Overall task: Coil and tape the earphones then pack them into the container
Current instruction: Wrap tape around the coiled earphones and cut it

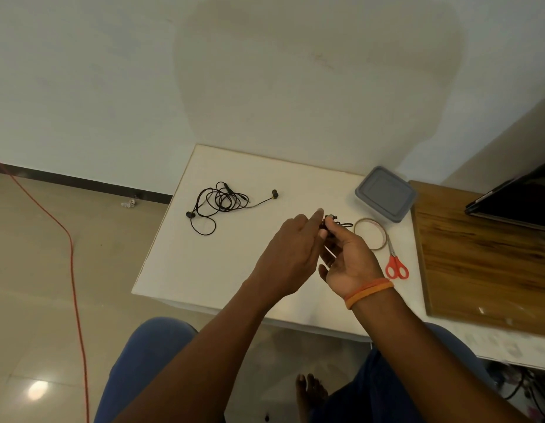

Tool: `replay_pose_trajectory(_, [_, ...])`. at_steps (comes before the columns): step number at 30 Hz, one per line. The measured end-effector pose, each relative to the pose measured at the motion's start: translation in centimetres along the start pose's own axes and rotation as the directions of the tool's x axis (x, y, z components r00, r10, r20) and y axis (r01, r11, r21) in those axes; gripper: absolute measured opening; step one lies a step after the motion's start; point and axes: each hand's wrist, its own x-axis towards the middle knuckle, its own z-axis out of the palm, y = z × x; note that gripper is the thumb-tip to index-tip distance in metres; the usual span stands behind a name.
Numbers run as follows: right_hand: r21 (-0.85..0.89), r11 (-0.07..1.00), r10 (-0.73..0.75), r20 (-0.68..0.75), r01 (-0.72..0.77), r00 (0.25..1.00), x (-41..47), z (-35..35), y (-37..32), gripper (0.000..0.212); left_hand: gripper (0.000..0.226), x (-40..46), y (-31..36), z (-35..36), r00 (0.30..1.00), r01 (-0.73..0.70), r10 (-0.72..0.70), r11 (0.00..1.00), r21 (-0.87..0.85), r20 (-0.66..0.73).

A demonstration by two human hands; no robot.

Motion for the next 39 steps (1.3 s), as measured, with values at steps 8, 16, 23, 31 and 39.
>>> replay_pose_trajectory(8, [-0.061,0.993,-0.103,-0.119,0.096,0.988,-0.2,-0.1,-0.1,0.017,0.031,-0.3,0.7,-0.2,1.0,-0.022,0.018,0.987,-0.156,-0.025])
replay_pose_trajectory(16, [-0.27,0.893,-0.419,-0.214,0.359,0.882,-1.0,1.1,0.1,0.015,0.019,-0.1,0.5,0.3,0.995,0.024,-0.029,0.998,-0.057,-0.093])
replay_pose_trajectory(23, [-0.34,0.851,-0.486,-0.216,0.401,0.847,-0.9,1.3,0.4,0.026,0.008,0.1,0.1,0.0,0.992,0.003,-0.004,1.0,-0.006,-0.125])
replay_pose_trajectory(31, [-0.44,0.781,-0.557,-0.169,0.444,0.813,-0.5,1.1,0.5,0.012,0.022,0.7,-0.3,-0.2,0.965,-0.147,0.145,0.989,0.005,-0.217])
replay_pose_trajectory(39, [-0.431,0.782,-0.565,-0.189,0.449,0.803,-0.5,1.3,0.6,0.026,0.004,0.8,-1.1,-1.2,0.976,-0.144,0.121,0.982,-0.123,-0.18])
